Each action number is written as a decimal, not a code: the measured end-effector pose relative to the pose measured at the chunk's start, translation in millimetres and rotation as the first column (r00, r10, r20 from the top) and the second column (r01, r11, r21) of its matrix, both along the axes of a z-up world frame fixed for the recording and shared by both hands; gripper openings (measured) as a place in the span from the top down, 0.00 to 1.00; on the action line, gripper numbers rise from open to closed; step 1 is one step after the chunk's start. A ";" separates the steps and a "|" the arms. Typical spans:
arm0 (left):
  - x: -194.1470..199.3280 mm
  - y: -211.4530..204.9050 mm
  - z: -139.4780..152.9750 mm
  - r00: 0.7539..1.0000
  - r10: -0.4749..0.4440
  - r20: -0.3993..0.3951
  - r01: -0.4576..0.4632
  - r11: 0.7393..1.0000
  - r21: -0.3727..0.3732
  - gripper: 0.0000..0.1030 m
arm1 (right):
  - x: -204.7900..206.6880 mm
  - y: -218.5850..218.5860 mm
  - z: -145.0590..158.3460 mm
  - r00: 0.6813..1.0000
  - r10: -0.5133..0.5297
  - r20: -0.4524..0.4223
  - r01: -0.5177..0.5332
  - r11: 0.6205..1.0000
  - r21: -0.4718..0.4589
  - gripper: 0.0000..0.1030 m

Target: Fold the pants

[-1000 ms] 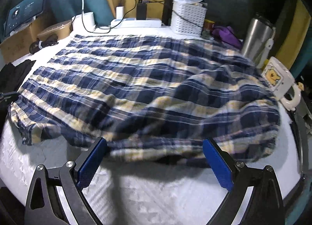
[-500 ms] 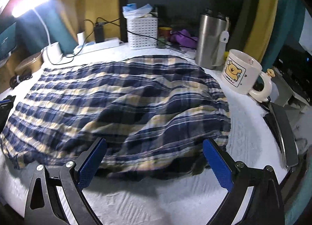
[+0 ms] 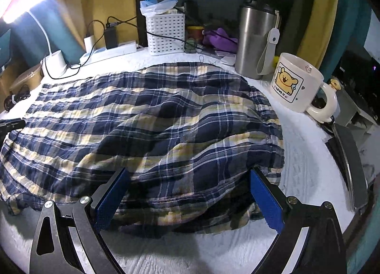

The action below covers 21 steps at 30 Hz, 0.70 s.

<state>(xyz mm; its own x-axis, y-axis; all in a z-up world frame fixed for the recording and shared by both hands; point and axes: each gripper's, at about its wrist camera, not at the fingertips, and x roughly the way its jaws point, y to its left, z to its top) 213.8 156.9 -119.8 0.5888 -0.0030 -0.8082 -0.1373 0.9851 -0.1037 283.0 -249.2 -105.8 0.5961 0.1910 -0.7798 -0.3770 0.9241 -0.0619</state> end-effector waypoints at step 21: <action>-11.3 18.8 4.2 0.998 0.055 0.026 -0.055 0.998 0.034 1.00 | 1.1 8.0 -2.1 1.000 0.005 -0.005 -0.005 1.000 -0.017 0.04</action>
<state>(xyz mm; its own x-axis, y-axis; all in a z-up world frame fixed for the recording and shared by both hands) 202.5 175.7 -115.6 0.6072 0.0575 -0.7924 -0.1892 0.9792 -0.0739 284.1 -241.2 -107.9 0.5915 0.1806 -0.7858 -0.3817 0.9212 -0.0756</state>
